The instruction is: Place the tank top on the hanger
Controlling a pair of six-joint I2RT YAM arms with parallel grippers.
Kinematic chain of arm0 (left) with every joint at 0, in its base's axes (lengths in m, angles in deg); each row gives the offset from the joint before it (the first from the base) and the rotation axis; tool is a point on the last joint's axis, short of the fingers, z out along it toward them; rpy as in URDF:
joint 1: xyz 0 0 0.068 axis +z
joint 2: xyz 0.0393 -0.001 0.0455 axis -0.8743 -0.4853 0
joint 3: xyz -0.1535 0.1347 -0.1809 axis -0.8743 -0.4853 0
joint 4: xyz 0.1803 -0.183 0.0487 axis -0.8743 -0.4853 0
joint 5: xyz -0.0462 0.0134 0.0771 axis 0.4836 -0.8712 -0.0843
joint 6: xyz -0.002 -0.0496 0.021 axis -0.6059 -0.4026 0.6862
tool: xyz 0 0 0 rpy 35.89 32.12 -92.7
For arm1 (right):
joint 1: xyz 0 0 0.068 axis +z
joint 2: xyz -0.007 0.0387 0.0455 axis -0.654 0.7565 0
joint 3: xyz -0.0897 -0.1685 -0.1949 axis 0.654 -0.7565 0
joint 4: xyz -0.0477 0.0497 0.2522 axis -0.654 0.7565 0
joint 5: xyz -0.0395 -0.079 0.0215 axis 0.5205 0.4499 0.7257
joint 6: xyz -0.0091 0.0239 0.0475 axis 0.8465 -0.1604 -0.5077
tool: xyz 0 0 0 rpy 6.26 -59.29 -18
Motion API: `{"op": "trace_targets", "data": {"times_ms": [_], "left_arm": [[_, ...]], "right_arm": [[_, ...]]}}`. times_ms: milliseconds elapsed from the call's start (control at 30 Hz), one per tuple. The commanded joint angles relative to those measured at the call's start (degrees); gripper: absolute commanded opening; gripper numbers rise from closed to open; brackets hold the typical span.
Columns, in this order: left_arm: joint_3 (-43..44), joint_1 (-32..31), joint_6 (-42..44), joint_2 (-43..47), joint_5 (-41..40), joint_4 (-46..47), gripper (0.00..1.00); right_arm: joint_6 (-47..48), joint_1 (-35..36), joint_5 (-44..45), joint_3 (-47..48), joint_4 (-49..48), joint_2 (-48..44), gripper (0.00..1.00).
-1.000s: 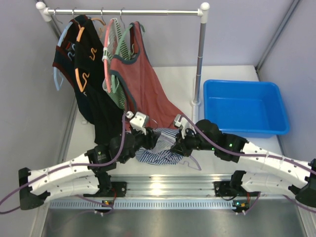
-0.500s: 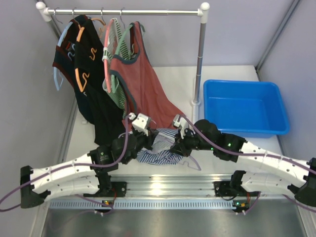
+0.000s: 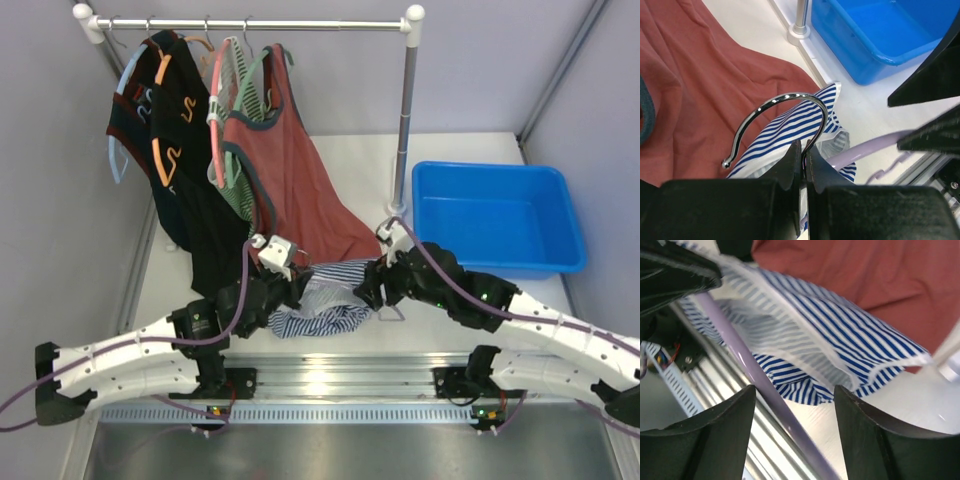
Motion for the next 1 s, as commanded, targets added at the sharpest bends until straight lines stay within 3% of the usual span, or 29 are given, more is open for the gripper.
{"op": "trace_targets", "data": {"times_ms": [0,167,300,533,967], "left_arm": [[0.2,-0.4,0.5,1.1,-0.9,0.2,0.00],[0.2,-0.6,0.6,1.0,-0.4,0.9,0.00],[0.1,-0.5,0.9,1.0,0.1,0.9,0.00],[0.4,-0.6,0.9,1.1,-0.1,0.7,0.00],[0.8,-0.9,1.0,0.6,-0.8,0.6,0.00]], "right_arm": [[-7.8,-3.0,12.1,4.1,6.3,-2.6,0.61],[-11.4,-12.7,5.7,-0.4,7.8,-3.3,0.48],[-10.5,-17.8,-3.2,-4.6,3.0,-2.7,0.48],[-8.9,-17.8,-11.3,-7.8,-4.5,6.9,0.48],[-10.5,-15.7,-9.2,-9.8,-13.1,17.3,0.47]]}}
